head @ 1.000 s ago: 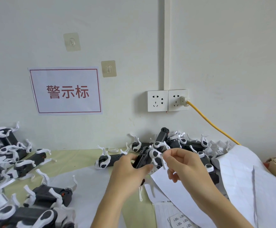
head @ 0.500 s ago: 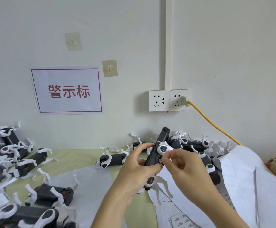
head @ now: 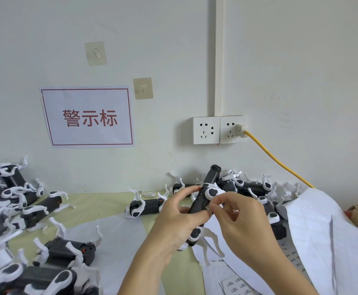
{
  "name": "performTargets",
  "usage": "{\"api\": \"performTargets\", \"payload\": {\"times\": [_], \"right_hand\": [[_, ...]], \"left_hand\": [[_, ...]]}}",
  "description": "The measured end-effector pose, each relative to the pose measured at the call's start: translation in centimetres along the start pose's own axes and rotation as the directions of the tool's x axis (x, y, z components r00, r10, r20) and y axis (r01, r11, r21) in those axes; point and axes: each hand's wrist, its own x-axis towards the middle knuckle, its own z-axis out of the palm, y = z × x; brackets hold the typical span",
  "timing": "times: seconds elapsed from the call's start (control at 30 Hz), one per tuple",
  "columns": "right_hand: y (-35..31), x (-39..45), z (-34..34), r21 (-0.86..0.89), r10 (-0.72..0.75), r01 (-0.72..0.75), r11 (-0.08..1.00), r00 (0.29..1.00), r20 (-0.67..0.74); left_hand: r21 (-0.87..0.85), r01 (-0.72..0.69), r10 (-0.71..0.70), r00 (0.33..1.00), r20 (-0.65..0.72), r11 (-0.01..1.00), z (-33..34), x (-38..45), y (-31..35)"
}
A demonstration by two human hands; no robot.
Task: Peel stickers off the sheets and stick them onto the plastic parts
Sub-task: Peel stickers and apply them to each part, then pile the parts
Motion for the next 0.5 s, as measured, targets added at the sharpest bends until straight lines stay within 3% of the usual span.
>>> {"api": "performTargets", "payload": {"times": [0.5], "right_hand": [[0.17,-0.18,0.39,-0.107,-0.073,0.069,0.992,0.997,-0.029]], "left_hand": [[-0.024,-0.019,0.019,1.0,-0.008,1.0,-0.02,-0.3,0.46]]}}
